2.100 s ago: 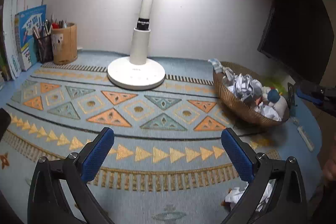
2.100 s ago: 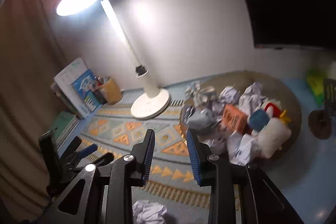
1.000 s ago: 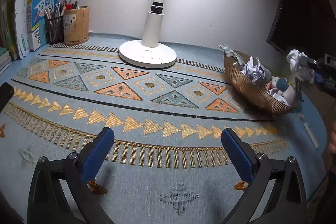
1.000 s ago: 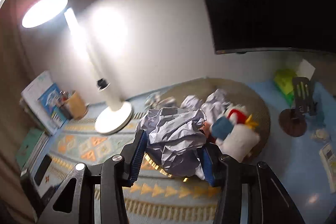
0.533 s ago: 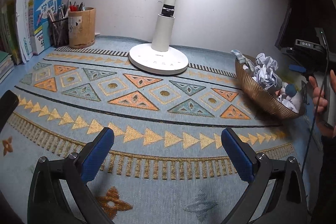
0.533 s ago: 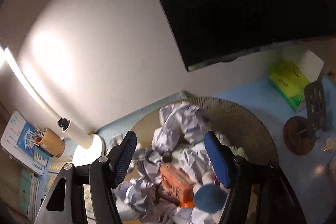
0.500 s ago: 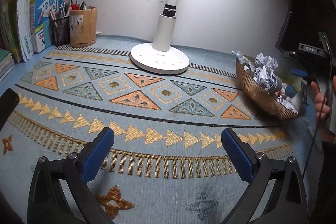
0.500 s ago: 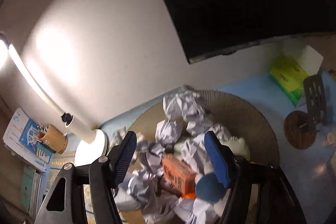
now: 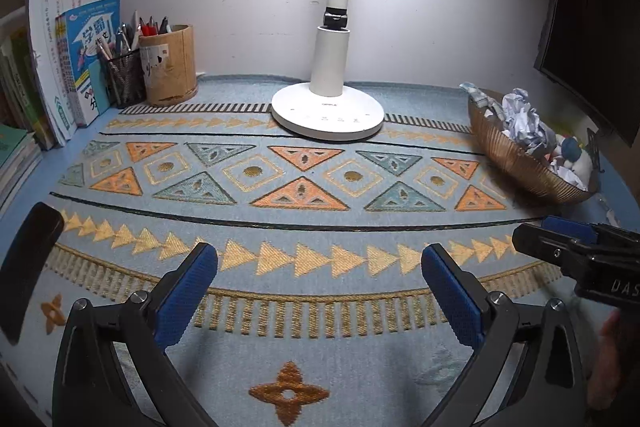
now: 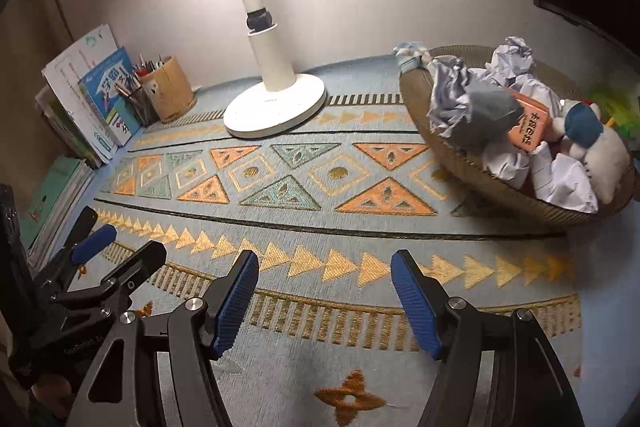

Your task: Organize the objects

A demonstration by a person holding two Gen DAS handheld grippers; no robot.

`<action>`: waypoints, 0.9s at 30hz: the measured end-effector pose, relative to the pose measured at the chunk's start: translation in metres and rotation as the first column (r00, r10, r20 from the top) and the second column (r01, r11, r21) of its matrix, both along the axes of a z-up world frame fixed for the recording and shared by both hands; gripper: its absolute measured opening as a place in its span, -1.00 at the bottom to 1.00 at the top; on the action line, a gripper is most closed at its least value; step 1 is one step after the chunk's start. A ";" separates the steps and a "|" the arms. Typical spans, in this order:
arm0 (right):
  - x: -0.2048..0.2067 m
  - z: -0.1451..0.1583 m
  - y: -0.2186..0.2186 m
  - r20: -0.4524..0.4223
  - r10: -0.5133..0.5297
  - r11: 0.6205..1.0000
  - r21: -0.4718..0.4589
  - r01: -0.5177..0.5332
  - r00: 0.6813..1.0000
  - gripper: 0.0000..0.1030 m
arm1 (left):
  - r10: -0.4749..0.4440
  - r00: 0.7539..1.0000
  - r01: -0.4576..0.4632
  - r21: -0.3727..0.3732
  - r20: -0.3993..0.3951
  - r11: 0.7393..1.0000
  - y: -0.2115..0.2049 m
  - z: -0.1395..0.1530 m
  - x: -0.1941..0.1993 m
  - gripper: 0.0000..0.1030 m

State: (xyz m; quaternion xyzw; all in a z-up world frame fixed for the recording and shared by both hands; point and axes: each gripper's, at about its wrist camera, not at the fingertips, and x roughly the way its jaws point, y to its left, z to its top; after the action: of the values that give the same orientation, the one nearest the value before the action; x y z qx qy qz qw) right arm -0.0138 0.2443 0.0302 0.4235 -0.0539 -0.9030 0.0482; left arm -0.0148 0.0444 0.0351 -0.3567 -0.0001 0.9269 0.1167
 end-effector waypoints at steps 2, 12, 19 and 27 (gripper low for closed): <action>-0.007 -0.013 -0.009 0.017 -0.018 1.000 0.019 0.017 1.000 0.30 | 0.020 1.000 -0.019 -0.013 0.015 1.000 -0.004 -0.010 -0.004 0.99; -0.005 -0.034 -0.042 0.002 -0.038 0.974 0.224 0.037 0.999 0.32 | 0.085 0.992 -0.082 -0.027 0.098 0.996 -0.011 -0.024 -0.015 0.99; -0.007 -0.035 -0.045 0.011 -0.027 0.969 0.246 0.024 1.000 0.64 | 0.100 0.984 -0.087 -0.088 0.146 0.992 -0.005 -0.032 -0.021 0.99; -0.006 -0.036 -0.044 0.020 -0.035 0.974 0.225 0.029 0.999 0.66 | 0.108 0.982 -0.097 -0.076 0.157 0.992 -0.009 -0.033 -0.022 0.99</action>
State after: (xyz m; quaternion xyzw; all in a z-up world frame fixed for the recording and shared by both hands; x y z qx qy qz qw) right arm -0.0201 0.2005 -0.0058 0.4361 0.0412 -0.8988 -0.0153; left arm -0.0365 0.0357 0.0024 -0.4335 0.0035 0.8994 0.0564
